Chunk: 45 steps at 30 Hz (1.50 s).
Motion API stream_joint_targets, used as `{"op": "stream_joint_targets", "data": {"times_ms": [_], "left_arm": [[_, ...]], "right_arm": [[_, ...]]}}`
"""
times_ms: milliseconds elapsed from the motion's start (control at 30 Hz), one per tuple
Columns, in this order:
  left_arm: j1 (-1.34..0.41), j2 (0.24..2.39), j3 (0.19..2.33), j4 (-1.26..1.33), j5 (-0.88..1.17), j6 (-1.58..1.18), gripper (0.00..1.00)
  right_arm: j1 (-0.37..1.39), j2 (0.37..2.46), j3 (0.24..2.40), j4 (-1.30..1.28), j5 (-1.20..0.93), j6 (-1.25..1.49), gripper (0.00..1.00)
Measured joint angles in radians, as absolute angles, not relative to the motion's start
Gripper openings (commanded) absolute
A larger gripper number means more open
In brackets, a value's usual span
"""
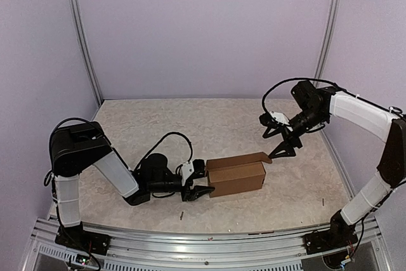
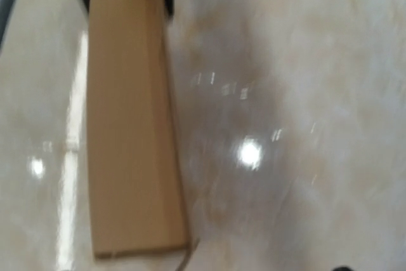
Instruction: Fold the paper box
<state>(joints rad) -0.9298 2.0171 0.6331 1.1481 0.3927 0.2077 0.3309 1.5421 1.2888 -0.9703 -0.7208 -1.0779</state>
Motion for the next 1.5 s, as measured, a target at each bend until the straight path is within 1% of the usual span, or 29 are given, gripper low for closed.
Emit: {"op": "stream_joint_targets", "data": {"times_ms": [100,133,333,500,800,900,1233,1333,1500], "left_arm": [[-0.916,2.017,0.613,1.175,0.406,0.213,0.36],[-0.913,2.017,0.61,1.18,0.411,0.215,0.36],[-0.891,2.015,0.616,1.165,0.46,0.219,0.36],[-0.869,1.997,0.653,1.073,0.517,0.229,0.36],[-0.847,1.975,0.707,0.937,0.573,0.25,0.37],[-0.843,1.975,0.73,0.897,0.584,0.255,0.4],[-0.84,1.975,0.782,0.812,0.585,0.267,0.4],[-0.838,1.975,0.791,0.796,0.587,0.27,0.37],[-0.836,1.973,0.801,0.772,0.595,0.278,0.37]], "right_arm": [[0.331,1.531,1.241,-0.968,-0.664,-1.098,0.7],[0.331,1.532,1.238,-0.968,-0.649,-1.108,0.68],[0.331,1.544,1.237,-0.965,-0.619,-1.141,0.66],[0.331,1.544,1.207,-0.927,-0.571,-1.172,0.62],[0.333,1.544,1.147,-0.855,-0.495,-1.235,0.59],[0.345,1.539,1.116,-0.844,-0.493,-1.242,0.59],[0.425,1.432,1.035,-0.809,-0.501,-1.225,0.56],[0.433,1.412,1.017,-0.801,-0.495,-1.211,0.56],[0.436,1.409,1.02,-0.815,-0.491,-1.196,0.62]]}}
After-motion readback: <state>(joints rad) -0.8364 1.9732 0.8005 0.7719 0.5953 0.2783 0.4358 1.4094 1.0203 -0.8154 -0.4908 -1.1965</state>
